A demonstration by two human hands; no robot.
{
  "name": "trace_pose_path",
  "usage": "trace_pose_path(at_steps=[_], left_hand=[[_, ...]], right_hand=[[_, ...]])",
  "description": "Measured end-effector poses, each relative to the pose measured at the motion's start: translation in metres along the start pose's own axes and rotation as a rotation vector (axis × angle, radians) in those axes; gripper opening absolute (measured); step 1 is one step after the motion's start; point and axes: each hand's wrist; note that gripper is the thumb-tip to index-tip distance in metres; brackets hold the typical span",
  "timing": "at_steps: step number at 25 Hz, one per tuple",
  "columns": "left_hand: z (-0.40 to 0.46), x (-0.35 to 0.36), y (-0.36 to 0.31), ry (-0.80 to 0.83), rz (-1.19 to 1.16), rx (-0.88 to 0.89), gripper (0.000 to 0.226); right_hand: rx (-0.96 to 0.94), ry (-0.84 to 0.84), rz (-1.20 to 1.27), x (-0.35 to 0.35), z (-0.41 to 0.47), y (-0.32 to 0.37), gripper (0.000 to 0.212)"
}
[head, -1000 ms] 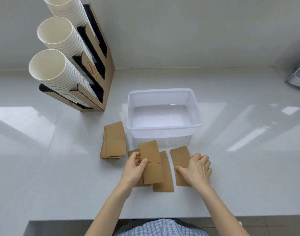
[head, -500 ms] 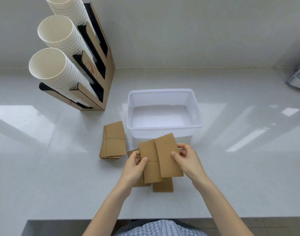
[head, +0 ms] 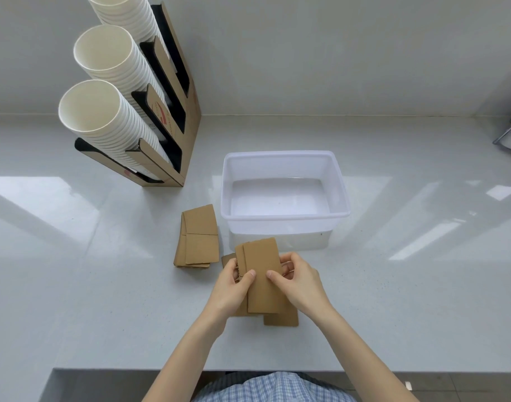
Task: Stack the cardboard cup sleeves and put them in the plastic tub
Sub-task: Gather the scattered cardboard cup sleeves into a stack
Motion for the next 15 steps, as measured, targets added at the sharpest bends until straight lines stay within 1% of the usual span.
trace_pose_path(at_steps=[2, 3, 5, 6, 7, 12, 14, 15], left_hand=[[0.000, -0.002, 0.000, -0.025, -0.002, -0.006, 0.018], [0.000, -0.003, 0.000, -0.036, -0.003, -0.007, 0.017], [0.000, -0.006, -0.001, -0.051, -0.006, -0.011, 0.016], [-0.001, -0.007, -0.001, -0.057, -0.007, -0.012, 0.016], [-0.001, -0.007, 0.000, -0.063, -0.006, -0.011, 0.016], [-0.003, -0.009, -0.001, -0.092, -0.013, -0.020, 0.017], [-0.003, -0.010, -0.001, -0.096, -0.018, -0.021, 0.018], [-0.003, -0.011, -0.001, -0.097, -0.020, -0.020, 0.019]], right_hand=[[0.039, -0.033, -0.022, -0.002, 0.001, -0.004, 0.027], [0.063, -0.055, -0.113, -0.002, 0.001, -0.008, 0.032], [0.113, -0.076, -0.435, 0.004, 0.001, -0.014, 0.051], [0.130, -0.083, -0.553, 0.008, 0.000, -0.016, 0.059], [0.144, -0.092, -0.615, 0.013, -0.001, -0.018, 0.063], [0.175, -0.076, -0.653, 0.019, 0.002, -0.014, 0.059], [0.179, -0.051, -0.573, 0.019, 0.004, -0.013, 0.052], [0.168, -0.037, -0.468, 0.018, 0.005, -0.013, 0.043]])
Point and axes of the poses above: each hand's wrist, its own z-axis towards the middle knuckle, its own x-axis out of the palm, y = z × x, and after that the axes turned 8 degrees about y, right-handed
